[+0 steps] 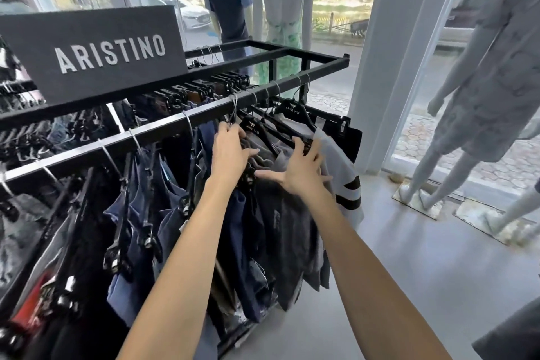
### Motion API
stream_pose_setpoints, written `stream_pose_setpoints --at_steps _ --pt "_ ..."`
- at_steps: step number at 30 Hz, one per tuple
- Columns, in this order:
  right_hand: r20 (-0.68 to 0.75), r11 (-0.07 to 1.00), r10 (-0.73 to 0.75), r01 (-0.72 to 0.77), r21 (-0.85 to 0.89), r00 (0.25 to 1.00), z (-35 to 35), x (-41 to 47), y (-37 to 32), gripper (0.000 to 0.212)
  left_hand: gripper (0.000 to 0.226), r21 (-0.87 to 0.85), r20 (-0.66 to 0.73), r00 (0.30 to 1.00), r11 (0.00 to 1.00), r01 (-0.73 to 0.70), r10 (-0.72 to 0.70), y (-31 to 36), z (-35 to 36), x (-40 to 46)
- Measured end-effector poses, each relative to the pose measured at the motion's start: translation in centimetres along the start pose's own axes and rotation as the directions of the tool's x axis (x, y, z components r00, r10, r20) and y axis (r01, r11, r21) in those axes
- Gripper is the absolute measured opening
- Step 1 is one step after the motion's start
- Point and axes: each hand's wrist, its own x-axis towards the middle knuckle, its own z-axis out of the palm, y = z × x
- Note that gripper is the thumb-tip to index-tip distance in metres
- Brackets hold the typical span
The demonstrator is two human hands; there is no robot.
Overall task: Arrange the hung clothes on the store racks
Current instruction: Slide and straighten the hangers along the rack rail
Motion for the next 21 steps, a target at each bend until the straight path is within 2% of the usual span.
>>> stream_pose_setpoints --at_steps 2,3,6,9,11,17,19,21 --pt "0.011 1.0 0.003 -0.003 -0.002 1.0 0.4 -0.3 -0.2 0.135 0.013 0.005 -0.017 1.0 1.0 -0.021 0.021 0.1 0.0 0.1" --pt "0.019 1.0 0.001 -0.001 0.004 1.0 0.6 -0.3 -0.2 0.136 0.012 0.011 -0.017 1.0 1.0 -0.02 0.02 0.0 0.0 0.2" --pt "0.015 0.999 -0.012 0.012 0.032 1.0 0.7 -0.4 0.1 0.126 0.034 0.055 0.002 1.0 0.998 0.01 -0.01 -0.2 -0.1 0.0" --pt "-0.01 0.993 -0.023 0.024 0.115 1.0 0.6 0.0 0.5 0.1 0.034 0.054 -0.029 1.0 0.998 0.011 -0.009 -0.1 0.3 -0.6" --pt "-0.014 0.989 -0.035 0.036 0.142 0.999 0.5 0.2 0.9 0.09 0.033 0.018 -0.058 0.998 0.999 0.029 -0.028 -0.3 0.5 -0.8" --pt "-0.016 0.99 -0.066 0.067 0.126 0.998 0.2 0.1 1.5 0.089 0.032 0.084 -0.057 0.998 0.996 0.024 -0.019 0.1 0.2 -0.6" --pt "-0.016 0.989 -0.067 0.068 0.128 0.998 0.2 0.1 1.5 0.089 0.029 0.1 -0.133 0.991 0.995 0.01 0.004 0.5 0.4 -1.3" --pt "-0.013 0.99 -0.057 0.058 0.13 0.998 0.2 -0.1 1.2 0.09 0.032 0.259 -0.212 0.976 0.96 0.104 -0.048 0.9 0.5 -1.8"
